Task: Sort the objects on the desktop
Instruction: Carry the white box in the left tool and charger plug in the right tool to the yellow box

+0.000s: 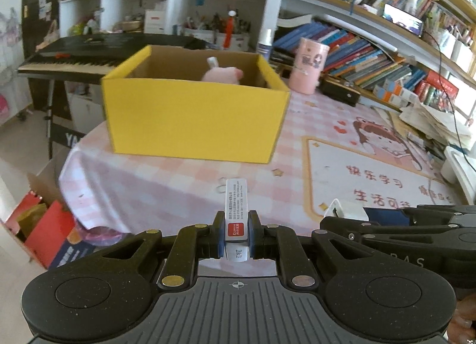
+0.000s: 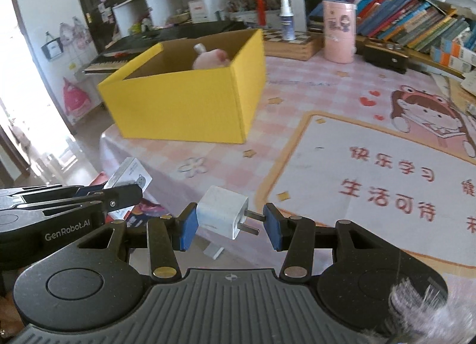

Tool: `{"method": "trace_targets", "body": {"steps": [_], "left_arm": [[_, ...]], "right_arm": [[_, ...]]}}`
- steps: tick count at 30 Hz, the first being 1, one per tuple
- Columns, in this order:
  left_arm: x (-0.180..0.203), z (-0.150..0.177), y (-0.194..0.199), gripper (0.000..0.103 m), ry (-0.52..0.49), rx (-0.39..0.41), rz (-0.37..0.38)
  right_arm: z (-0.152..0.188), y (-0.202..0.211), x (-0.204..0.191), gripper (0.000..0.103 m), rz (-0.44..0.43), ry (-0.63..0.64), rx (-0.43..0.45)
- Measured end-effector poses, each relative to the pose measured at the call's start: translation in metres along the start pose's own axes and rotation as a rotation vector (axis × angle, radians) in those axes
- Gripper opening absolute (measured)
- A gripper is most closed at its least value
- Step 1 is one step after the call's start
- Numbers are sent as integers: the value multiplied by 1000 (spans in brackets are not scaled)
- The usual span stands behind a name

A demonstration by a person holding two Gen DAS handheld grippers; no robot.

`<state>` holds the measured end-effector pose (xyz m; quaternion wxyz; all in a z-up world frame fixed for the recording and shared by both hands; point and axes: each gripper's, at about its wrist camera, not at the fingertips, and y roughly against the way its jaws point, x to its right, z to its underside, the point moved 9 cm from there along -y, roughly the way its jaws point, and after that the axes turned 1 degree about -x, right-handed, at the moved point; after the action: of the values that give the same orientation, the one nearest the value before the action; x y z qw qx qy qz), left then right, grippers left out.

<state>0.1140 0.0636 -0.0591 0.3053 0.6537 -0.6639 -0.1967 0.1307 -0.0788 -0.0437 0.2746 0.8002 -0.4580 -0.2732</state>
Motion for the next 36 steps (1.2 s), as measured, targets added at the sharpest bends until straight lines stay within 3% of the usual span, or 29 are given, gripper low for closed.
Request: {"method": "trace_targets", "body": {"steps": [18,28,36], "left_arm": [[-55,1,29,13,98,69,-73],[-65,-18,29,13,104,106,-85],[-66,-50,19,13,106,157,-94]], "right_arm": [[-6,-8,-66,45,-81,134,0],[-25,-10,-79,45,-91,169,29],[-60,-16,-76,45,-101,168,78]]}}
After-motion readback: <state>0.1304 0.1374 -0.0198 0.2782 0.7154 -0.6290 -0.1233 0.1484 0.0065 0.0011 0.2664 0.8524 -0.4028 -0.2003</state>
